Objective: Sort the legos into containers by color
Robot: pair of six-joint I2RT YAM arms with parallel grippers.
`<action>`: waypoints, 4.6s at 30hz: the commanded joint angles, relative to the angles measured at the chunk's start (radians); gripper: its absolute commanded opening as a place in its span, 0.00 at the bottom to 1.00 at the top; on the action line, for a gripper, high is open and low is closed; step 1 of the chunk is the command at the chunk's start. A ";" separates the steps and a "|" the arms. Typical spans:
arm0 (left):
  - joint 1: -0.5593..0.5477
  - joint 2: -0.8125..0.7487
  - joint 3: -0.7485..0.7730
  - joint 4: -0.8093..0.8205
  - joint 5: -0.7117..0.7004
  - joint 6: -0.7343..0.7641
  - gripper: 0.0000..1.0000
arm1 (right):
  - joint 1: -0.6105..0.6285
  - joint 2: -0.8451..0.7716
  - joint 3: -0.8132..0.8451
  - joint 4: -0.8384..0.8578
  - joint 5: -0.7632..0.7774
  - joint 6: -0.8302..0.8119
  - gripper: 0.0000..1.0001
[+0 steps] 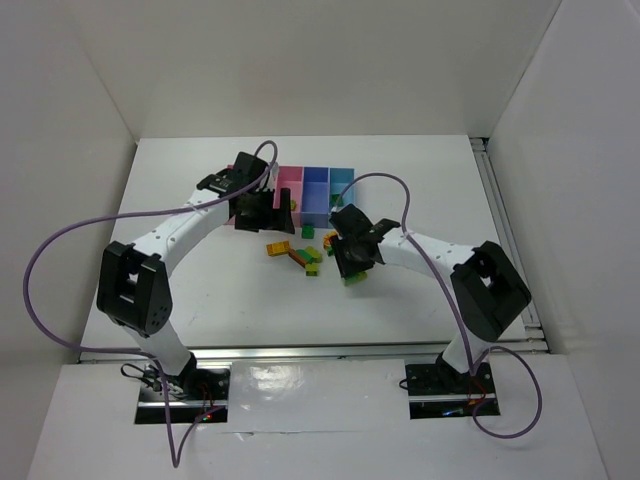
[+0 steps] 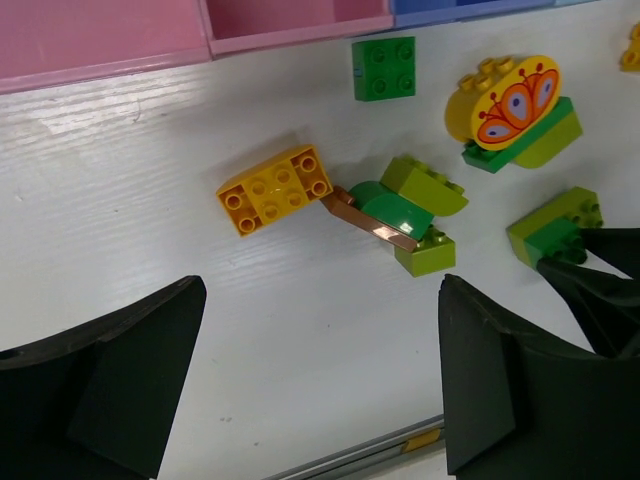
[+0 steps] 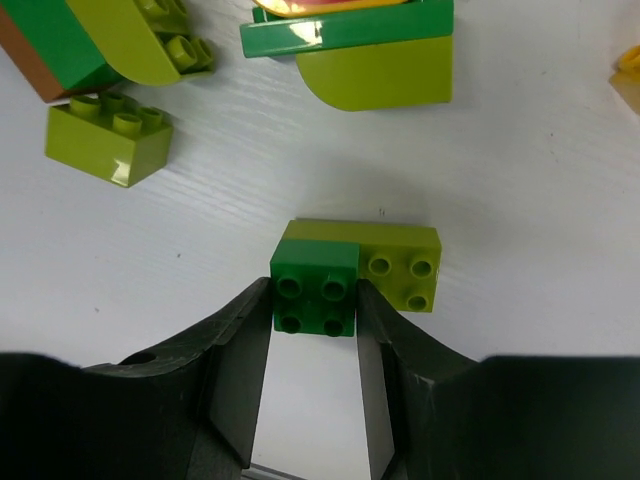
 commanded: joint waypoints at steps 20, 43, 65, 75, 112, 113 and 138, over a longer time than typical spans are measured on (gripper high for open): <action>0.013 -0.025 0.017 0.038 0.183 0.131 0.94 | 0.008 0.012 0.115 -0.119 0.049 -0.039 0.18; -0.187 -0.066 0.055 0.196 0.528 0.367 0.82 | -0.434 -0.110 0.052 0.377 -1.205 0.294 0.16; -0.229 -0.065 0.080 0.256 0.432 0.349 0.16 | -0.434 -0.083 0.012 0.510 -1.322 0.427 0.18; -0.229 -0.065 0.061 0.215 0.376 0.372 0.00 | -0.489 -0.083 0.012 0.453 -1.290 0.392 0.16; -0.082 0.151 0.123 0.206 0.289 0.289 0.00 | -0.403 0.189 0.255 0.238 -0.793 0.209 0.14; -0.082 0.151 0.112 0.206 0.280 0.289 0.00 | -0.403 0.178 0.268 0.224 -0.776 0.209 0.14; -0.097 0.271 0.120 0.081 0.017 0.105 0.78 | -0.345 0.499 0.813 -0.001 -0.219 0.067 0.52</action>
